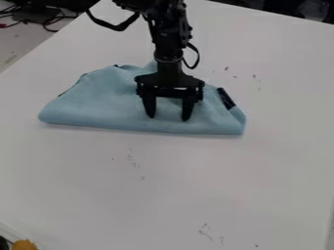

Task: Move the cloth to the right bottom edge of the table

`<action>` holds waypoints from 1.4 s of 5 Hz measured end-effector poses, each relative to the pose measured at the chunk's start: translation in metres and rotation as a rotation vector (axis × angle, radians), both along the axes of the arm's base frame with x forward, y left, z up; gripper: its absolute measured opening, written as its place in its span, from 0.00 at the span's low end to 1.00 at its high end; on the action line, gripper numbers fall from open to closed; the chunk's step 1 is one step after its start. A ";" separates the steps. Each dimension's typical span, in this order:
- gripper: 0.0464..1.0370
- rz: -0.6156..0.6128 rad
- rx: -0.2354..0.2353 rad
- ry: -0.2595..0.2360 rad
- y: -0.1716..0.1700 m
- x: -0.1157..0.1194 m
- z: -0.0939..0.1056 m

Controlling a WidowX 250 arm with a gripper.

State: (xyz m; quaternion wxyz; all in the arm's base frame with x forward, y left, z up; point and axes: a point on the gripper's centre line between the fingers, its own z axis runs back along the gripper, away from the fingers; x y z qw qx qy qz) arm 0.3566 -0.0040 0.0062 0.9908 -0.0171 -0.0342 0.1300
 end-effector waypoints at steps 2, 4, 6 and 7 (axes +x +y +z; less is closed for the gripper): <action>0.96 -0.036 0.000 0.022 -0.036 -0.006 0.000; 0.96 -0.060 -0.017 0.030 -0.065 -0.018 -0.002; 0.96 -0.081 -0.013 0.064 -0.089 -0.037 -0.001; 0.96 -0.068 -0.005 0.070 -0.094 -0.047 0.002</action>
